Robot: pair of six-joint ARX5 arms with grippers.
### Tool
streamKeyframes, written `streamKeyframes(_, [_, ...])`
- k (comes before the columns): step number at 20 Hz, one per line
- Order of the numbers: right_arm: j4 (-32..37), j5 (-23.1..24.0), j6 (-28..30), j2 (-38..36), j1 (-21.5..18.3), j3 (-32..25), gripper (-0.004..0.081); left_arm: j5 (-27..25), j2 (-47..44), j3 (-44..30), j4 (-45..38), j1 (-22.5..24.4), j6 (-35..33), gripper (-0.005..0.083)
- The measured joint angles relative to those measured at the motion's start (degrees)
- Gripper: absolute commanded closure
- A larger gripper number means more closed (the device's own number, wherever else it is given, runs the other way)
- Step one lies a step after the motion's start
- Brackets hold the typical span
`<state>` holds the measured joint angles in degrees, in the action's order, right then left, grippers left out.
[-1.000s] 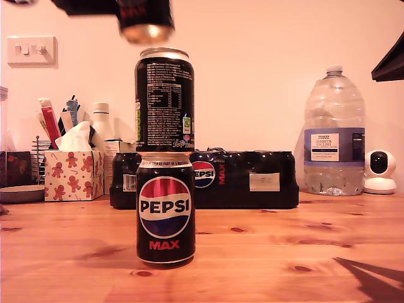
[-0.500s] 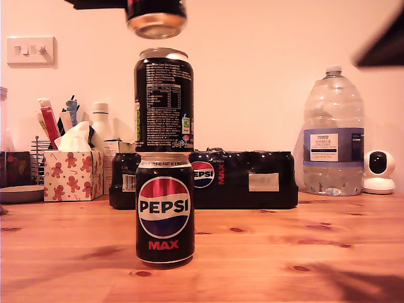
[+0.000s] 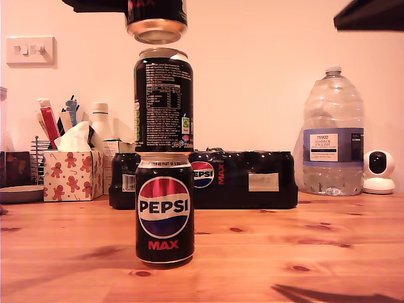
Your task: Stack up the Pepsi cans on top of each other
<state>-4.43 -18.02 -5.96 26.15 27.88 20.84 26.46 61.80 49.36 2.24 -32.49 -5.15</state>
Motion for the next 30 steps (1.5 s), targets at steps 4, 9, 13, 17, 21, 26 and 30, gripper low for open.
streamKeyframes(4, [0.0, 0.02, 0.0, -0.07, 0.83, 0.0, 0.0783, 0.0, 2.16, 0.02, -0.9, 0.0, -0.66, 0.0357])
streamKeyframes(9, [-0.07, 0.04, 0.0, -0.07, 1.49, 0.0, 0.0783, 0.0, 2.23, 0.02, -1.01, 0.0, -0.92, 0.0356])
streamKeyframes(13, [-0.11, 0.07, 0.0, -0.07, 1.49, 0.0, 0.0783, -0.07, 2.89, 0.04, -1.92, 0.0, -1.29, 0.0356])
streamKeyframes(17, [-0.13, 0.09, -0.02, -0.04, 1.49, 0.0, 0.0783, -0.5, 4.87, 0.9, -2.75, 0.0, -1.46, 0.0356])
streamKeyframes(21, [-0.13, 0.07, -0.15, -0.07, 1.49, 0.0, 0.0783, -0.48, 5.14, 1.01, -2.95, 0.0, -1.46, 0.0356])
streamKeyframes(26, [-0.13, 0.07, -0.15, -0.07, 1.49, 0.0, 0.0783, -0.46, 5.14, 1.09, -2.67, 0.0, -1.44, 0.0356])
streamKeyframes(30, [-0.13, 0.07, -0.15, -0.07, 1.49, 0.0, 0.0783, -0.44, 5.09, 1.77, -0.9, 0.0, -1.38, 0.0356])
